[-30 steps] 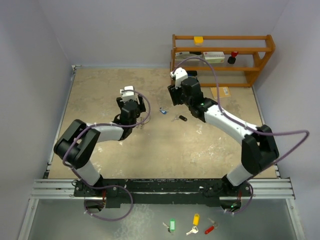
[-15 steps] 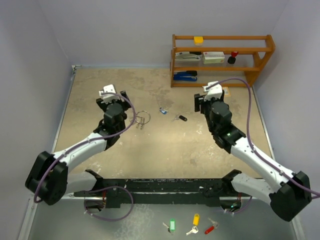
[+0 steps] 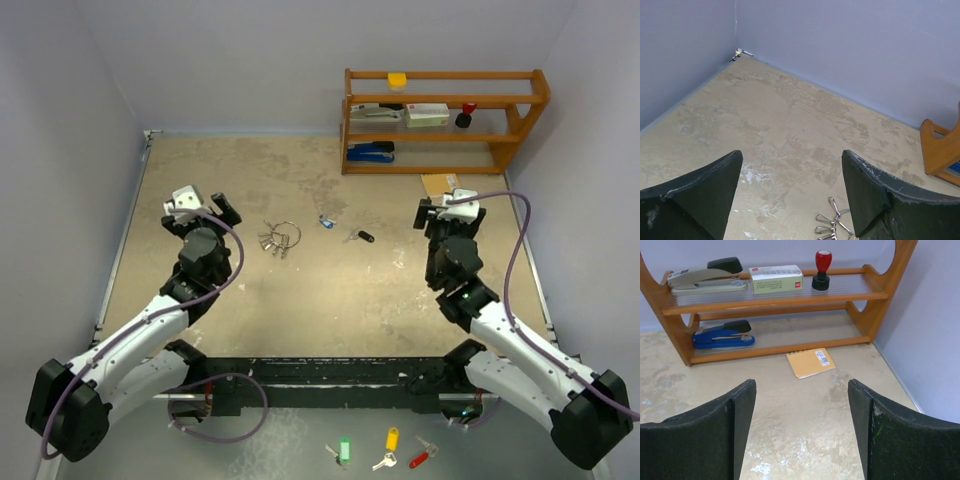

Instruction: Remove the keys from the keyring

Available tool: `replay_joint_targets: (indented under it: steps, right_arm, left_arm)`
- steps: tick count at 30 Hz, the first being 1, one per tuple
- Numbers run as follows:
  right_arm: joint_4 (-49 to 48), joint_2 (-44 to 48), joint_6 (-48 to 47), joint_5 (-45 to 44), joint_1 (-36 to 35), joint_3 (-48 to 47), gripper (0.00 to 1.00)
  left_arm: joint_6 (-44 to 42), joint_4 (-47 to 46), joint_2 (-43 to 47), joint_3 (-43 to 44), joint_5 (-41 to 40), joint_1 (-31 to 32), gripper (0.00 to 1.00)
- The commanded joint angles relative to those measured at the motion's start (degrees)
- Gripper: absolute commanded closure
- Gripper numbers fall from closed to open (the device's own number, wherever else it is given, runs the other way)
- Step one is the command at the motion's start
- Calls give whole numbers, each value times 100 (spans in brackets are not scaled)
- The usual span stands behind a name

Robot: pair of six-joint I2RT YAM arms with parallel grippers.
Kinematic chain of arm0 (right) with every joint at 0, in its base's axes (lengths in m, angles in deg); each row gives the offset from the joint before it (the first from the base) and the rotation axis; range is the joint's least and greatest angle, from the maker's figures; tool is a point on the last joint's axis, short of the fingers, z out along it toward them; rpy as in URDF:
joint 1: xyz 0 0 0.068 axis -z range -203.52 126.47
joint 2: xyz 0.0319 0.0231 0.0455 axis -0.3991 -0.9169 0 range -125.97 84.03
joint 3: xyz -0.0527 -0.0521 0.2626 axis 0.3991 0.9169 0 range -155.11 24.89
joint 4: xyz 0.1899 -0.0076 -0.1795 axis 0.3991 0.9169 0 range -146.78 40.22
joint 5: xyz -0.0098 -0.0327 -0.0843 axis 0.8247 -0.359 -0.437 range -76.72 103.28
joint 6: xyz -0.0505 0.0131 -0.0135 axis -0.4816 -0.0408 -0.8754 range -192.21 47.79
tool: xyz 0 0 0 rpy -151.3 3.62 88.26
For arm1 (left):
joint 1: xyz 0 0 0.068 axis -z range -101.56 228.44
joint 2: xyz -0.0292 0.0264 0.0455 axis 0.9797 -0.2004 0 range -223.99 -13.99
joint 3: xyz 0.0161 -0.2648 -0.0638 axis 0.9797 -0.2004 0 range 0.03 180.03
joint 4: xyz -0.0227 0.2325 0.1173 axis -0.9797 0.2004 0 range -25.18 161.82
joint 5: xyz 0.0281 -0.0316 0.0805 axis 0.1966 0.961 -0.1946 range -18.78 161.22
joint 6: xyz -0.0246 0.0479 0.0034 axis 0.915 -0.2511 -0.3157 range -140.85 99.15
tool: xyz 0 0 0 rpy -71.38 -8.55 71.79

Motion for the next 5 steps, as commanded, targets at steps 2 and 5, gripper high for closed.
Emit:
replay_joint_targets:
  steps: [2,5]
  right_arm:
    - [-574,44,-165,-405,8,-46,24]
    - [-585,36,-181,-410,8,-43,23]
  left_arm:
    - [-219,-32,146,-145,-253,17,22]
    - [-227,-160,230,-263,-159,13,22]
